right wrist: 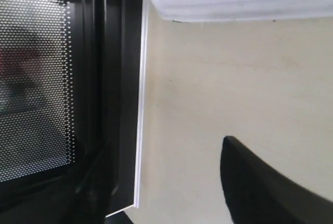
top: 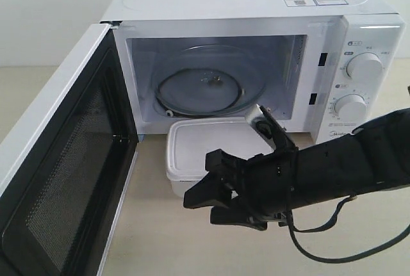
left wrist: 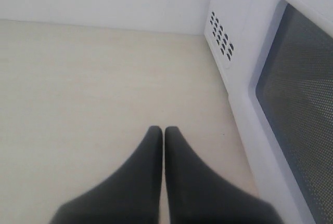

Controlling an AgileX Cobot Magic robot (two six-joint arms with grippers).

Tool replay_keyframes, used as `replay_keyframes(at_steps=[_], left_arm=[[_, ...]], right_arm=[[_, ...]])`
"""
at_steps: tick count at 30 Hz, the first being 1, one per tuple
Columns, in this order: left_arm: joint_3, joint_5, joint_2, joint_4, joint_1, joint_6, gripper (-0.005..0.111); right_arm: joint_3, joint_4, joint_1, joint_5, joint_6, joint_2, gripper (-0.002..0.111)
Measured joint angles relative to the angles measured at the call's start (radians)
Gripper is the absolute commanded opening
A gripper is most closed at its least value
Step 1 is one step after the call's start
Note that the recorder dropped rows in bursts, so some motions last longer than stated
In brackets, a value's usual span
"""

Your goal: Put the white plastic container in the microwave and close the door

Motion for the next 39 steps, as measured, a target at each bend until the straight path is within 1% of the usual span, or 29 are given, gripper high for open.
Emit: replay_keyframes(at_steps=[2, 6, 10, 16, 20, 28, 35, 39], left_arm=[[0.0, 0.0, 0.0, 0.0, 0.0, 0.0, 0.004], [0.0, 0.0, 0.0, 0.0, 0.0, 0.0, 0.004], [0.0, 0.0, 0.0, 0.0, 0.0, 0.0, 0.004], [0.0, 0.0, 0.0, 0.0, 0.0, 0.0, 0.004], [0.0, 0.0, 0.0, 0.0, 0.0, 0.0, 0.004], [0.0, 0.0, 0.0, 0.0, 0.0, 0.0, 0.004], [0.0, 0.0, 0.0, 0.0, 0.0, 0.0, 0.004], [0.0, 0.0, 0.0, 0.0, 0.0, 0.0, 0.004]], right_arm=[[0.0, 0.0, -0.016, 0.018, 0.002, 0.0, 0.042], [0.0, 0.0, -0.056, 0.029, 0.004, 0.0, 0.042], [0.0, 0.0, -0.073, 0.033, 0.037, 0.001, 0.042], [0.0, 0.0, -0.078, 0.03, 0.085, 0.007, 0.042], [0.0, 0.0, -0.078, 0.012, 0.115, 0.048, 0.042], [-0.006, 0.0, -0.082, -0.041, 0.123, 0.087, 0.042], [-0.024, 0.0, -0.082, 0.011, 0.125, 0.087, 0.042], [-0.042, 0.0, -0.082, -0.029, 0.131, 0.087, 0.042]])
